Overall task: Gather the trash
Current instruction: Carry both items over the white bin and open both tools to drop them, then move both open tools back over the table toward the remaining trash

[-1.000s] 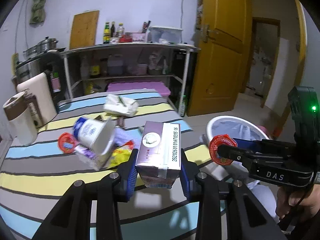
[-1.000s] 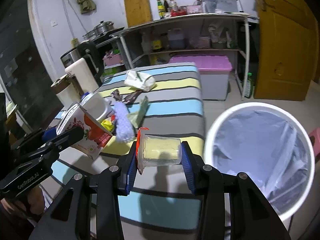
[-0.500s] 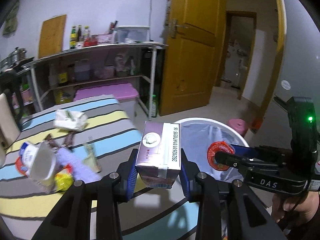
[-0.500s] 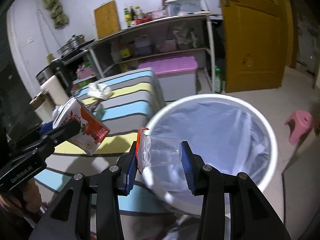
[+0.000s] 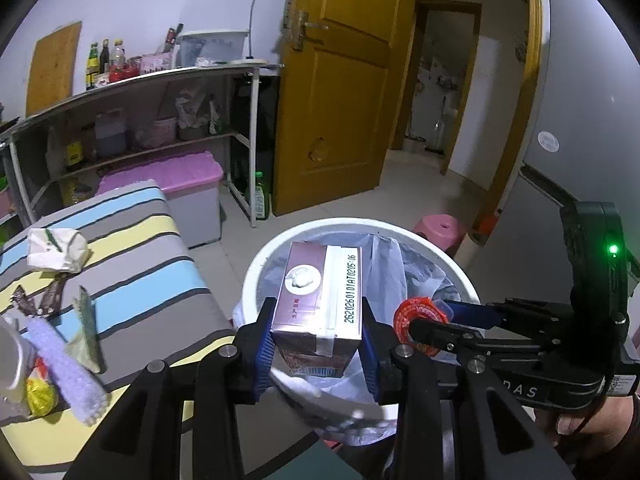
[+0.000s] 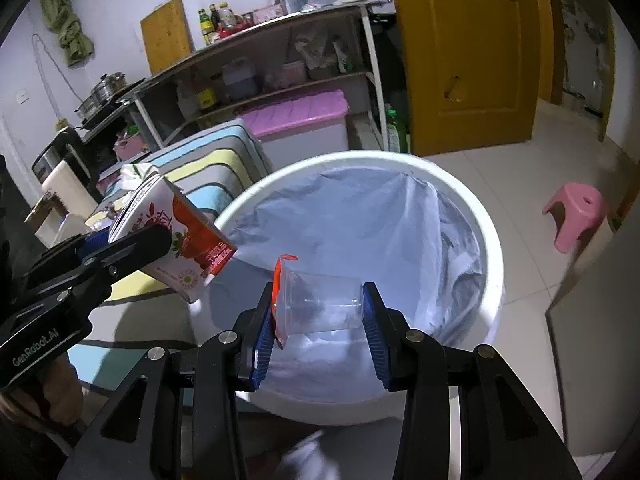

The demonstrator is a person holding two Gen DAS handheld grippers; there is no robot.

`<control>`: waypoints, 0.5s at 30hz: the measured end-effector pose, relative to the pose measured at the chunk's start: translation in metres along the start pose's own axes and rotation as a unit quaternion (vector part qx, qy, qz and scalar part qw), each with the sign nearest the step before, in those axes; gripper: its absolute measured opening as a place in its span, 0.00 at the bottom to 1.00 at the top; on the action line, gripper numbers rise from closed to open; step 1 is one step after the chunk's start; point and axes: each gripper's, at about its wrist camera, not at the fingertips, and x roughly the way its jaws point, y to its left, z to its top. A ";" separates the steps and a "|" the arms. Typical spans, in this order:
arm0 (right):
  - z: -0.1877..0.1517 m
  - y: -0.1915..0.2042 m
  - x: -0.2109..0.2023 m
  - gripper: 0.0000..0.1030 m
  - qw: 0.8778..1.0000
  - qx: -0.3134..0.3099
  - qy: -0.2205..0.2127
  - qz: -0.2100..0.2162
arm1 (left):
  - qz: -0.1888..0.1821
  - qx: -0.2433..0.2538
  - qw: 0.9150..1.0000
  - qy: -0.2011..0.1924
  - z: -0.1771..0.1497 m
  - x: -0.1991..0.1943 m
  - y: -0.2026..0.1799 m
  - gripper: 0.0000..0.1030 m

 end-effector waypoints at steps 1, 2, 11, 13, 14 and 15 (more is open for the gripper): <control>0.000 -0.002 0.002 0.41 1.000 0.002 0.003 -0.001 | -0.001 0.001 1.000 0.003 0.000 0.004 -0.001 0.37; -0.001 -0.004 0.003 0.41 1.000 0.004 0.006 -0.003 | -0.003 0.000 1.000 0.004 0.000 0.005 -0.002 0.37; -0.005 -0.008 0.010 0.41 1.000 0.006 0.021 -0.005 | -0.008 0.002 1.000 0.015 -0.002 0.013 -0.002 0.37; -0.005 -0.007 0.010 0.41 1.000 0.005 0.021 -0.004 | -0.007 -0.001 1.000 0.014 -0.003 0.012 -0.002 0.37; -0.004 -0.006 0.009 0.42 1.000 0.004 0.020 -0.004 | -0.007 -0.003 1.000 0.013 -0.003 0.010 -0.001 0.37; -0.005 -0.006 0.009 0.43 1.000 0.003 0.019 -0.004 | -0.006 -0.004 1.000 0.011 -0.003 0.008 -0.001 0.37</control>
